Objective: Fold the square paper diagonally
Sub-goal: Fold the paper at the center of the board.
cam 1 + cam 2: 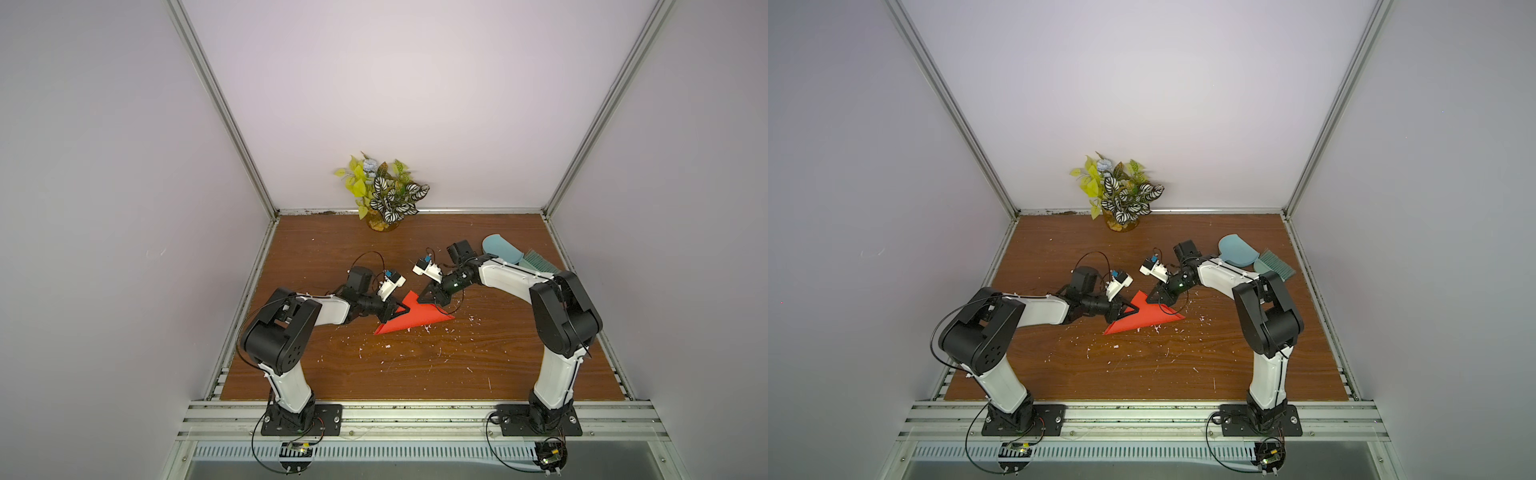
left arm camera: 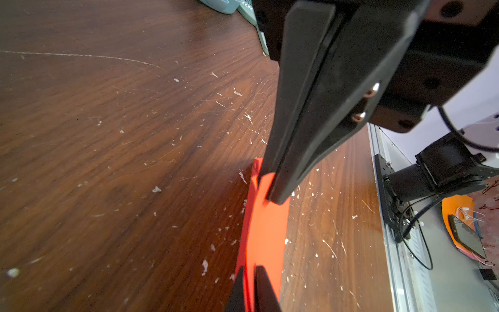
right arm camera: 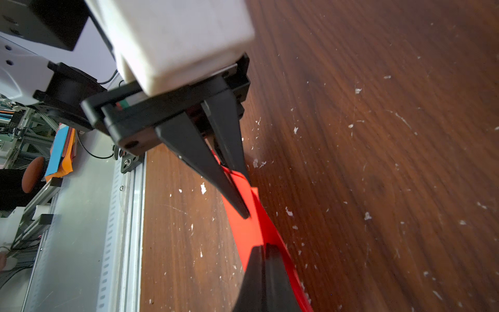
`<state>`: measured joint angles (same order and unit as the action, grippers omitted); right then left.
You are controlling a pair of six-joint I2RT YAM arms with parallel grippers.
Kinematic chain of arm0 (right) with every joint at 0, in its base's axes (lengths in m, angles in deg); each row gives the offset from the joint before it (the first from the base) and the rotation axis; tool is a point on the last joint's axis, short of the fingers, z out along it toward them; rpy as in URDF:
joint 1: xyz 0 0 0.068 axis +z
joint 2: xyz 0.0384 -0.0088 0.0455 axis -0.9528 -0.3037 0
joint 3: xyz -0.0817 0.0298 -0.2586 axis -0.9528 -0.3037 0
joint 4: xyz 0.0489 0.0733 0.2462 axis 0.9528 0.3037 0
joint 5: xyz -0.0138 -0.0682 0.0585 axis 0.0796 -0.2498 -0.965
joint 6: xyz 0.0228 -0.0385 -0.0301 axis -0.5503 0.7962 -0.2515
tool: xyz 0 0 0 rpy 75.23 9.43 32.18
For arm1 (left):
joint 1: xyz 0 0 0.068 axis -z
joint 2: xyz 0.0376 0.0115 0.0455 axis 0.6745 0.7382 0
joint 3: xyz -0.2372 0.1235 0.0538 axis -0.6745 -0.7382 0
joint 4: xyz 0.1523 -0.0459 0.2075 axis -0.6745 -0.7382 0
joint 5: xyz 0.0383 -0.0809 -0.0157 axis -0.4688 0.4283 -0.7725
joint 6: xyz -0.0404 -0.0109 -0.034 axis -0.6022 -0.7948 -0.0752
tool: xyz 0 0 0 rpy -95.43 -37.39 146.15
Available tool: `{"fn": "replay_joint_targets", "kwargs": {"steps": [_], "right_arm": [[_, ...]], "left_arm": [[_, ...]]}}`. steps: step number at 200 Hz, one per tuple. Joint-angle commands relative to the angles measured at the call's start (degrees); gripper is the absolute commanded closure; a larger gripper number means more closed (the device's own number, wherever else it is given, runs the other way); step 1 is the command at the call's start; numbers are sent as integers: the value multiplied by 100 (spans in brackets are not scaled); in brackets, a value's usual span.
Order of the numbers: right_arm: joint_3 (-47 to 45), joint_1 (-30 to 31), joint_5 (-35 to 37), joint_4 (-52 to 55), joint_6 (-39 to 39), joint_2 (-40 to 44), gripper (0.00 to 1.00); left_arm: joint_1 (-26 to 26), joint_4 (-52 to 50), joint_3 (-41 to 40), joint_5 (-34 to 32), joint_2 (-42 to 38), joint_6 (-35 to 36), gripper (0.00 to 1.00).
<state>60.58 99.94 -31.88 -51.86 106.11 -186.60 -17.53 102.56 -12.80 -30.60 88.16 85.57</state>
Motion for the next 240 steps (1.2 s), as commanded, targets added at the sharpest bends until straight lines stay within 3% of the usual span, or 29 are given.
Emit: {"fn": "replay_joint_targets", "kwargs": {"steps": [1, 196, 240], "right_arm": [[78, -11, -130, 83, 50, -1, 100], [149, 7, -173, 48, -20, -39, 100], [140, 7, -129, 39, -38, -41, 97]], "left_arm": [[55, -91, 120, -14, -46, 92, 90], [62, -132, 151, -32, -38, 120, 92], [69, -133, 147, -34, -44, 126, 98]]}}
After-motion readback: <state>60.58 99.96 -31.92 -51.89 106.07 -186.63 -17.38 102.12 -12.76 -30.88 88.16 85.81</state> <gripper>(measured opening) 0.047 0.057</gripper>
